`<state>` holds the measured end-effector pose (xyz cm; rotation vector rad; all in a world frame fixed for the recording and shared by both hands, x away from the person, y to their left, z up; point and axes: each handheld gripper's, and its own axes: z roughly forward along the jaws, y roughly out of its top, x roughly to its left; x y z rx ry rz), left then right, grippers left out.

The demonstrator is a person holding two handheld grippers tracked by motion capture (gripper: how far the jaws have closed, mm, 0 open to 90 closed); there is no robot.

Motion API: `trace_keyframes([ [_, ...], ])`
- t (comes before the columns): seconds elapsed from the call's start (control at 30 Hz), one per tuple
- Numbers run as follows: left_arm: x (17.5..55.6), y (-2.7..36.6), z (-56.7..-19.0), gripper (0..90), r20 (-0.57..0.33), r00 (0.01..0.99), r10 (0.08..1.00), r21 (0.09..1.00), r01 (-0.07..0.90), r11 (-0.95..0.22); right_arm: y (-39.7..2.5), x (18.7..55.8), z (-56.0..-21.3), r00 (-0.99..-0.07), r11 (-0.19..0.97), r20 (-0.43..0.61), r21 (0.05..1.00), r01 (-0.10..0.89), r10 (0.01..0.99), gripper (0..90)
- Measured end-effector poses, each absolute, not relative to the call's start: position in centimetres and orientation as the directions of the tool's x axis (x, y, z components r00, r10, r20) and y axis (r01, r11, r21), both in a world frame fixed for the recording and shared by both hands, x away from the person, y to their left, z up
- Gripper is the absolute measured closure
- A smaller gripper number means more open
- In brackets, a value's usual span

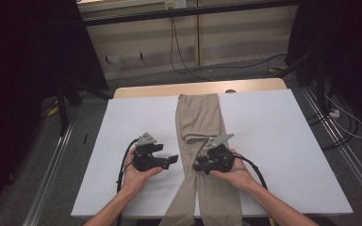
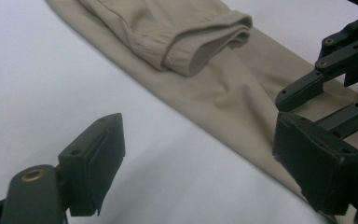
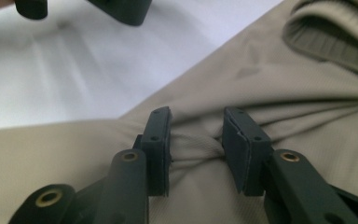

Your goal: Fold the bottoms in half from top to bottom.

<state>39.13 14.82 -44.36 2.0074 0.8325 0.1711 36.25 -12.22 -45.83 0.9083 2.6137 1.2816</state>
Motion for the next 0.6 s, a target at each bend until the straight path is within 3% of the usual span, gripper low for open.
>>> trace_keyframes([
  [0.13, 39.0, 14.7, -44.4, 17.4, -0.194, 0.762, 0.618, 0.804, 0.485, -0.345, -12.3, 35.7, -45.8, -0.833, 0.500, 0.132, 0.746, 0.440, 0.537, 68.4],
  [0.2, 39.0, 14.6, -44.5, 17.4, -0.185, 0.762, 0.621, 0.798, 0.485, -0.357, -12.2, 35.5, -45.8, -0.833, 0.515, 0.097, 0.746, 0.423, 0.545, 74.6],
  [0.27, 38.9, 14.5, -44.6, 17.5, -0.180, 0.766, 0.618, 0.798, 0.481, -0.364, -12.3, 35.4, -45.7, -0.825, 0.507, 0.101, 0.745, 0.433, 0.555, 87.0],
  [0.6, 38.5, 13.9, -44.6, 18.2, -0.157, 0.776, 0.611, 0.799, 0.464, -0.383, -14.5, 33.9, -44.0, -0.797, 0.438, 0.128, 0.778, 0.450, 0.591, 89.6],
])
